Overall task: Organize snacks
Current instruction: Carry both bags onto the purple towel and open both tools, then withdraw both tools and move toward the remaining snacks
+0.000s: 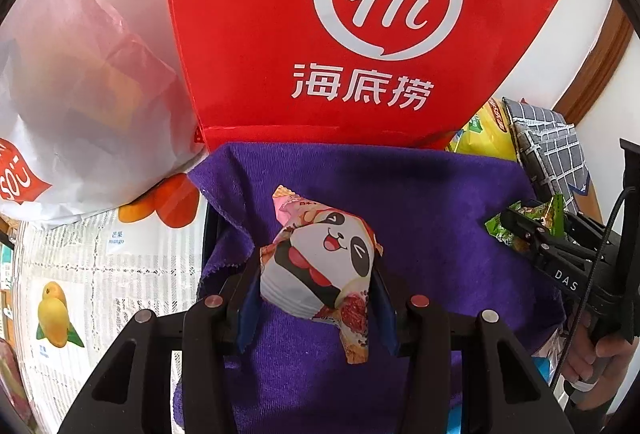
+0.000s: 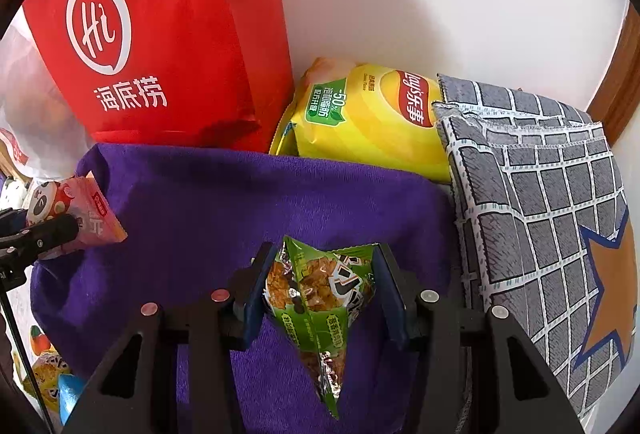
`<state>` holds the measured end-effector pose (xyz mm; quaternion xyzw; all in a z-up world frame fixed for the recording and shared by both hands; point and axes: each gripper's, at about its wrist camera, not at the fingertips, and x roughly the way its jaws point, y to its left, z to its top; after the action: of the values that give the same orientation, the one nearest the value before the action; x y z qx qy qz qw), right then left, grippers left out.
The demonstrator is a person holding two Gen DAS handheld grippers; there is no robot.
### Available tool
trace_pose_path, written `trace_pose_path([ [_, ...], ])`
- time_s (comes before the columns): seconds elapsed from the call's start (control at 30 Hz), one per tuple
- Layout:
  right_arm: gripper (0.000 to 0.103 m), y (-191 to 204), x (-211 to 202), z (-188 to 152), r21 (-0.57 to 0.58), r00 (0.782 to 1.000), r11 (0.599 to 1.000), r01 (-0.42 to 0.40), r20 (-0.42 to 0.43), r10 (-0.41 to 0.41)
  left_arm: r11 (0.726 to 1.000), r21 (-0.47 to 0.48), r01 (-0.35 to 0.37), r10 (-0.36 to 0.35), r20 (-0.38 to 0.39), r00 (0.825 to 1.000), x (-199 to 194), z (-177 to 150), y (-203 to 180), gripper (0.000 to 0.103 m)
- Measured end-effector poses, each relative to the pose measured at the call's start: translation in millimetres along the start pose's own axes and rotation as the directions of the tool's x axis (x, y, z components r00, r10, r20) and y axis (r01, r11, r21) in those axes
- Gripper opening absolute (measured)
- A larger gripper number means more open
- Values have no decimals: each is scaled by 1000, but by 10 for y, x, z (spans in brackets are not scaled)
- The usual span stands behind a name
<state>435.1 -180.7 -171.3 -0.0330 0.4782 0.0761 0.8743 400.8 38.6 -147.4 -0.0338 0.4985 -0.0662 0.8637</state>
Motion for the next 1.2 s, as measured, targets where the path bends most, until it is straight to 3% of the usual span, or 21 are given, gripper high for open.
trace_pose_path([
  [0.77, 52, -5, 68, -10, -19, 999, 1000, 14, -33, -14, 1000, 18, -2, 2, -42, 999, 122, 4, -127, 46],
  [0.83, 58, -19, 17, 4, -15, 1000, 1000, 12, -27, -12, 1000, 15, -2, 2, -49, 999, 114, 12, -133, 51],
  [0.9, 62, -23, -57, 13, -13, 1000, 1000, 4, -12, -4, 1000, 13, -1, 1, -45, 999, 89, 19, -138, 69],
  [1.0, 68, -23, -178, 38, -11, 1000, 1000, -3, 10, 3, 999, 24, -31, 31, -23, 999, 7, 29, -173, 71],
  [1.2, 72, 84, -506, 77, -9, 998, 999, 31, 57, -31, 999, 24, -23, 22, 22, 1000, -251, 45, -200, 71],
])
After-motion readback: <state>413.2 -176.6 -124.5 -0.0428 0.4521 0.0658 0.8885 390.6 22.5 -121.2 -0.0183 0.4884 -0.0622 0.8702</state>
